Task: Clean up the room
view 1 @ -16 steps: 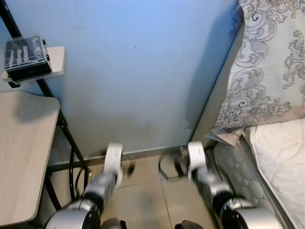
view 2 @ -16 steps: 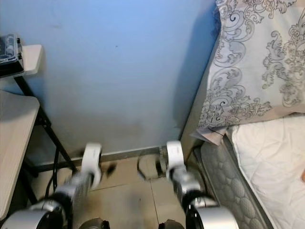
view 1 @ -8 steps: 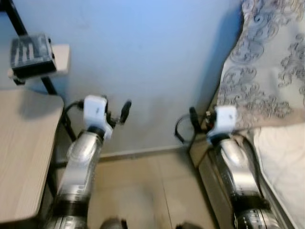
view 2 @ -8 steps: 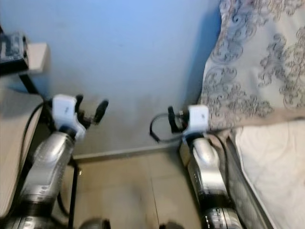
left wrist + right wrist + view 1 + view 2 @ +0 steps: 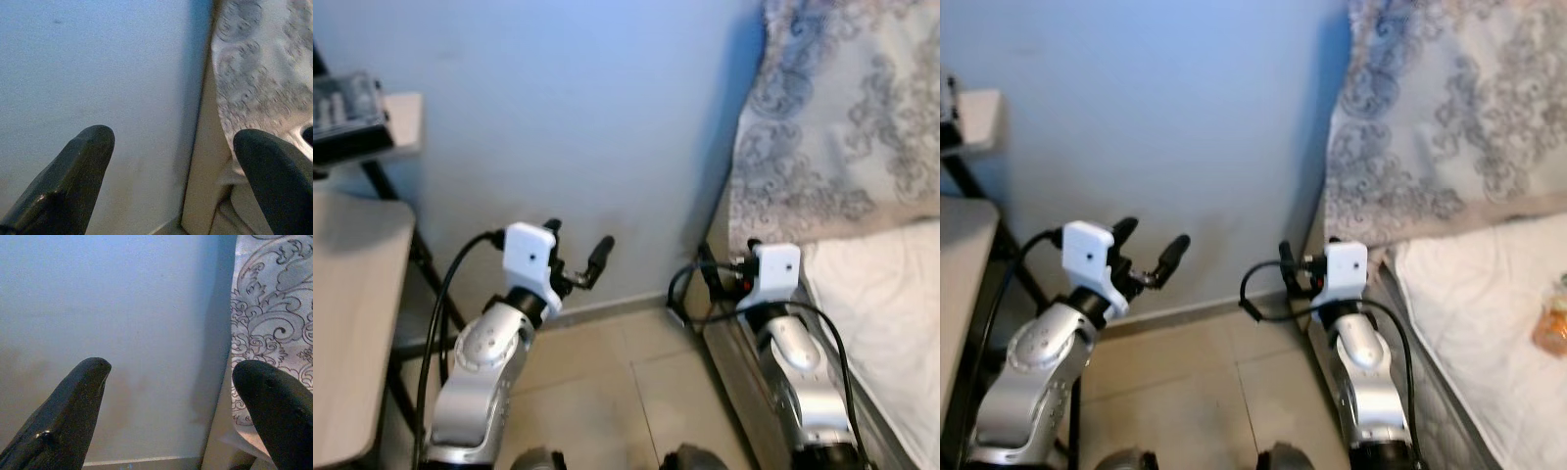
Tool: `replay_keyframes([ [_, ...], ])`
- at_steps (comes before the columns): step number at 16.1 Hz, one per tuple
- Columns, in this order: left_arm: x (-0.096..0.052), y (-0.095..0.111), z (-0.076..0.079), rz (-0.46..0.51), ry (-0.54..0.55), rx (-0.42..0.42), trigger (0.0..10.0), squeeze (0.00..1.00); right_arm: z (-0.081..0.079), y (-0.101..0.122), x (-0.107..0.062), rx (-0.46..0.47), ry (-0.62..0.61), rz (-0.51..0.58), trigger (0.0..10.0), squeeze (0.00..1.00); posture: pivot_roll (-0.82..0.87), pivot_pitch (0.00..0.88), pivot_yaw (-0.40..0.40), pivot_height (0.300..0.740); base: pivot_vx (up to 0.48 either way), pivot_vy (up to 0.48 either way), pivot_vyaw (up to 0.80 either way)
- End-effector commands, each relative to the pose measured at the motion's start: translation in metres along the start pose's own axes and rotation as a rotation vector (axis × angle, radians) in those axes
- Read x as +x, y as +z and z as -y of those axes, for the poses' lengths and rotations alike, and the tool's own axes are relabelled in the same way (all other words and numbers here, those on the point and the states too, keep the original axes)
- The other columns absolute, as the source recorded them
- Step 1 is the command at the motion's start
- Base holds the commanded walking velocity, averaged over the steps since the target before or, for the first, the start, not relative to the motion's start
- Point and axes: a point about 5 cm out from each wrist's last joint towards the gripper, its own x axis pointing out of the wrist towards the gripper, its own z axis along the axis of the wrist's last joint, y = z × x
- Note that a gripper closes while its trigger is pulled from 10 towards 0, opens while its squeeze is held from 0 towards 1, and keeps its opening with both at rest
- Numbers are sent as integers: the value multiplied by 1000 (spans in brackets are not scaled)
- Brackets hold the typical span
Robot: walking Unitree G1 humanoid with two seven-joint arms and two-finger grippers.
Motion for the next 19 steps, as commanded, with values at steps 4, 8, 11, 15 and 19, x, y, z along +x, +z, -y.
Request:
replay_keyframes([
  [4, 9, 6, -1, 8, -50, 7, 10000, 0, -2, 6, 11, 12, -25, 8, 10000, 0, -55, 0, -12, 648, 0, -360, -477],
  [8, 29, 10, -5, 30, -24, 36, 10000, 0, 3, 7, 18, -26, -58, 10, 10000, 0, -55, 0, -7, 615, 0, -448, -453],
  [11, 26, 5, -10, 12, -29, 33, 10000, 0, 3, 12, 24, -50, -65, 22, 10000, 0, -61, 0, -7, 615, 0, 0, 0],
  [15, 25, 6, -8, 28, -71, -11, 10000, 0, 3, 11, 26, -40, -52, 9, 10000, 0, -64, 0, -9, 615, 0, 341, -544],
  [19, 29, 8, -10, 35, -114, 14, 10000, 0, 5, 9, 27, -42, -62, 5, 10000, 0, -74, 0, -2, 615, 0, 480, -677],
])
